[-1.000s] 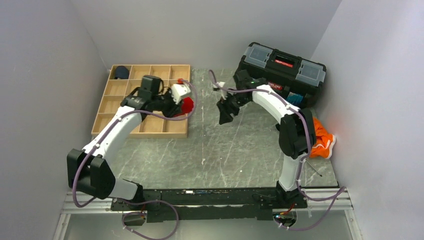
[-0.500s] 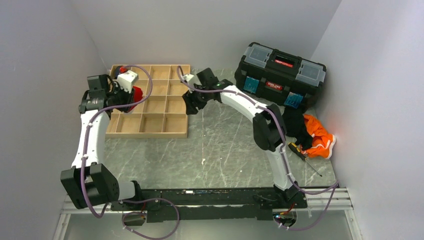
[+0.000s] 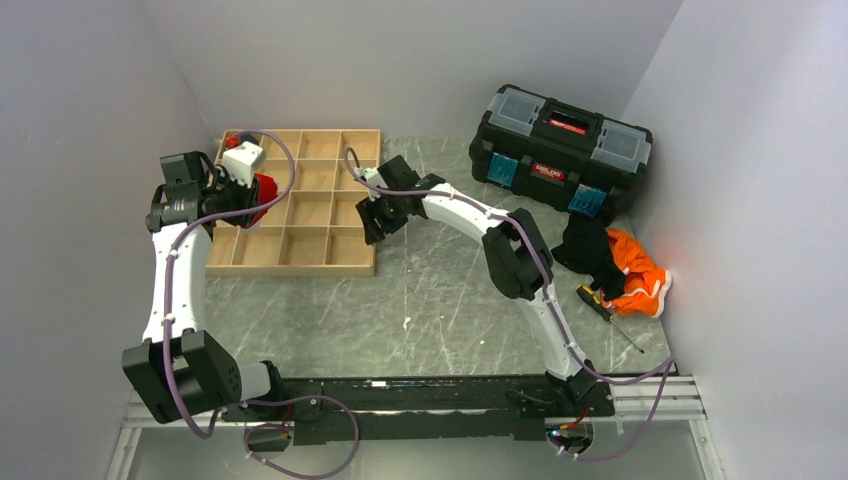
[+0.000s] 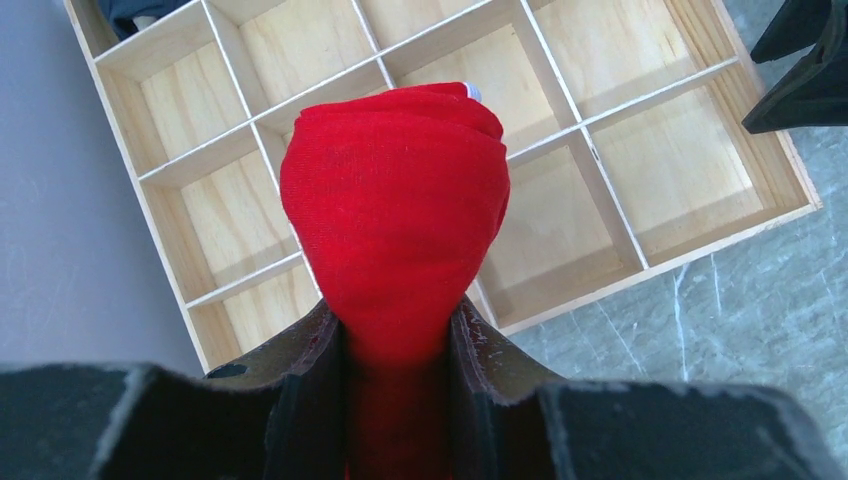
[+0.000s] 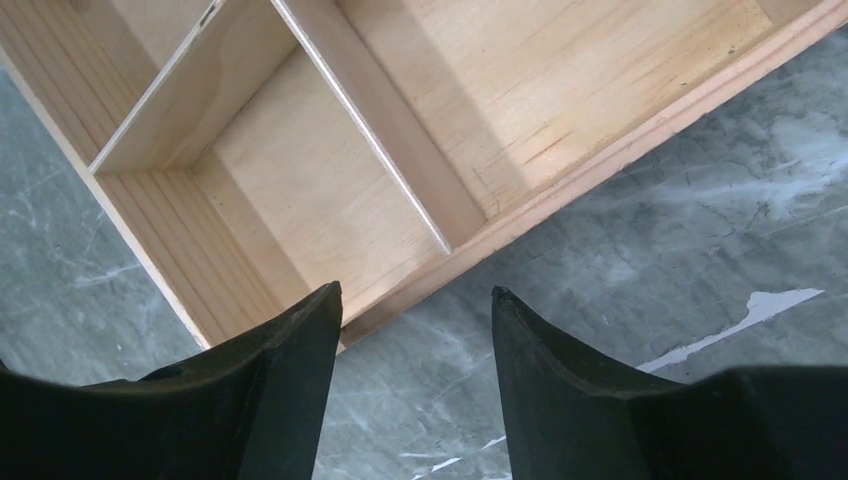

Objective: Roll the underwear
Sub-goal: Move the storage box to the center of the board, then place the underwear in the storage box.

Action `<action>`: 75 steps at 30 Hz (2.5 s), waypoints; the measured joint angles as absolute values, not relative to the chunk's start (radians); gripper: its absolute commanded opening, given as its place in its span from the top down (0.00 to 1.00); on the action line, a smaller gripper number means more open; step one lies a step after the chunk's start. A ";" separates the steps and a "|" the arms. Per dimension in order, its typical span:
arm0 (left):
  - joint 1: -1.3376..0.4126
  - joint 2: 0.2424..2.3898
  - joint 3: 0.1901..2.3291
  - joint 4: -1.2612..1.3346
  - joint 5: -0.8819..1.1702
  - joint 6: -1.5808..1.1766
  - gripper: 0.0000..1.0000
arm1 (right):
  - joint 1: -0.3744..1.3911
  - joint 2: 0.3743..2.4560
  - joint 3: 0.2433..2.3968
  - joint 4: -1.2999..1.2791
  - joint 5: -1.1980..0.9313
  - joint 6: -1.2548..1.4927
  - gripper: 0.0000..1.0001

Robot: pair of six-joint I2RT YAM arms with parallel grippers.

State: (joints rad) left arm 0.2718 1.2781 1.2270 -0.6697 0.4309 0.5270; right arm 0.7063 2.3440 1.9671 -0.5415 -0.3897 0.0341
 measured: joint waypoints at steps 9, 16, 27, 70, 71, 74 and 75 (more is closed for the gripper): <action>0.272 1.303 1.227 -0.641 0.439 0.556 1.00 | 0.721 2.317 1.883 -0.446 -0.356 0.081 0.66; 0.272 1.317 1.227 -0.603 0.455 0.637 1.00 | 0.718 2.244 1.755 -0.360 -0.309 0.089 0.74; 0.199 1.341 1.216 -0.439 0.387 0.767 1.00 | 0.702 2.062 1.486 -0.280 -0.247 0.038 0.88; -0.015 2.275 1.812 -0.254 0.032 0.948 1.00 | 0.662 1.909 1.273 -0.262 -0.308 -0.027 1.00; -0.013 2.284 1.829 -0.268 0.036 0.948 1.00 | 0.662 1.909 1.273 -0.262 -0.308 -0.027 1.00; -0.007 2.310 1.870 -0.312 0.049 0.948 1.00 | 0.661 1.909 1.273 -0.262 -0.309 -0.027 1.00; -0.005 2.317 1.880 -0.322 0.052 0.949 1.00 | 0.661 1.909 1.273 -0.262 -0.309 -0.027 1.00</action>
